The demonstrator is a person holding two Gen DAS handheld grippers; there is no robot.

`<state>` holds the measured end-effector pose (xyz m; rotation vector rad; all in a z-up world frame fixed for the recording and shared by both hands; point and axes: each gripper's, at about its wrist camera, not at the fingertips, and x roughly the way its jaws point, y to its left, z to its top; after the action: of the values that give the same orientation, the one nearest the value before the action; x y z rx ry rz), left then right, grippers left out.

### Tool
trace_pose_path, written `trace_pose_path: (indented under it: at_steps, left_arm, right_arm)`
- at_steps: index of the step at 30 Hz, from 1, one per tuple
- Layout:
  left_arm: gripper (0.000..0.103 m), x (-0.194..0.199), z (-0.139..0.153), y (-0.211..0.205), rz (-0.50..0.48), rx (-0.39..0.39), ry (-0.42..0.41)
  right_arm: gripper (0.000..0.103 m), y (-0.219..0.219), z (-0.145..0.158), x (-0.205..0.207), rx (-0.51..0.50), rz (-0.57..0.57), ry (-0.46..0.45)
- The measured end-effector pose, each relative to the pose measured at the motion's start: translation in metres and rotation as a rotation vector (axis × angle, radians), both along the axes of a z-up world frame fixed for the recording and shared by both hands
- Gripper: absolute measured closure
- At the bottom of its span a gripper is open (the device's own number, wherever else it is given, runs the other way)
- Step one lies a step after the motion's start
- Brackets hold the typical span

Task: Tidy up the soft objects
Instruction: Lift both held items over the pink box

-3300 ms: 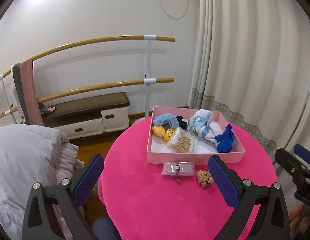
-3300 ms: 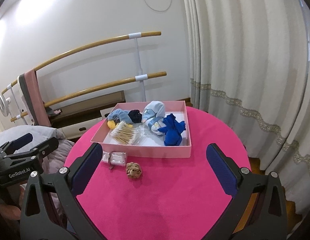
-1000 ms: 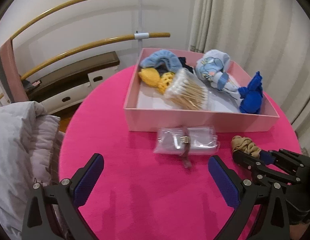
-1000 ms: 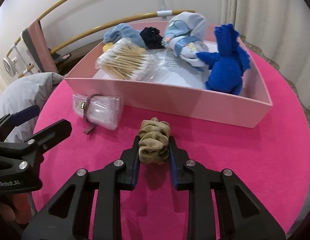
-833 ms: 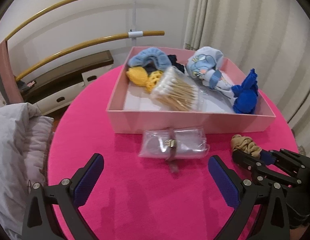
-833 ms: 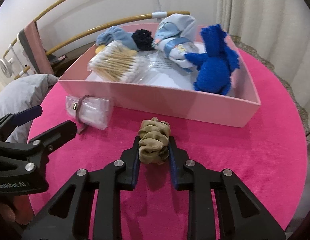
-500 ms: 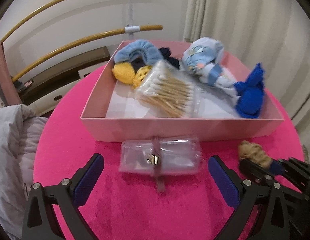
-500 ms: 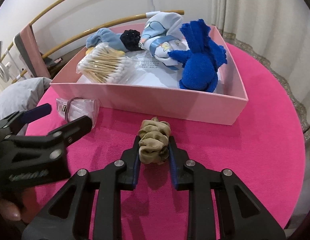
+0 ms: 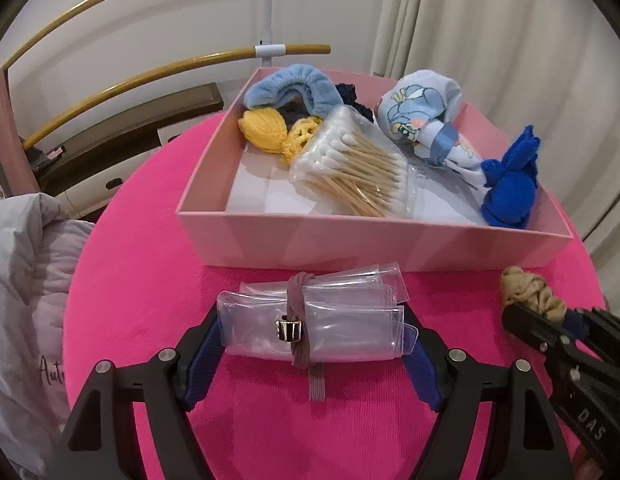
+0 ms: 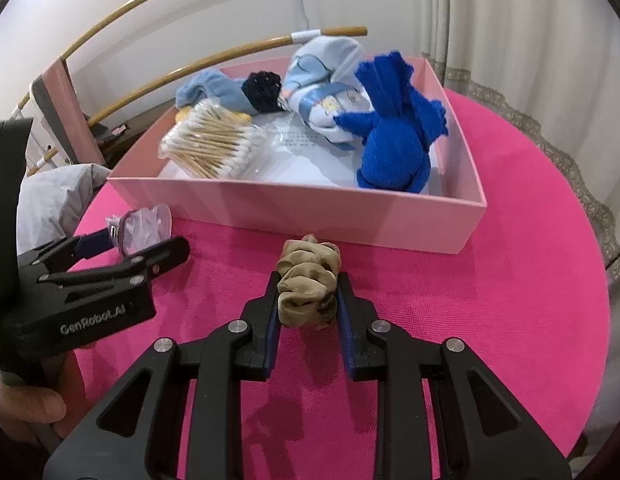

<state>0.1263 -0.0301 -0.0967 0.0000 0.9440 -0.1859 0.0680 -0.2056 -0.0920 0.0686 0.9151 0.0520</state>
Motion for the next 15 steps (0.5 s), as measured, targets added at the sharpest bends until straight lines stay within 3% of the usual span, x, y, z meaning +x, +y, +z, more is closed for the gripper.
trace_pose_path:
  at_steps: [15]
  left_arm:
    - [0.028, -0.060, 0.082, 0.015, -0.012, -0.019, -0.169]
  right_arm:
    - [0.080, 0.016, 0.060, -0.021, -0.001, 0.027, -0.128]
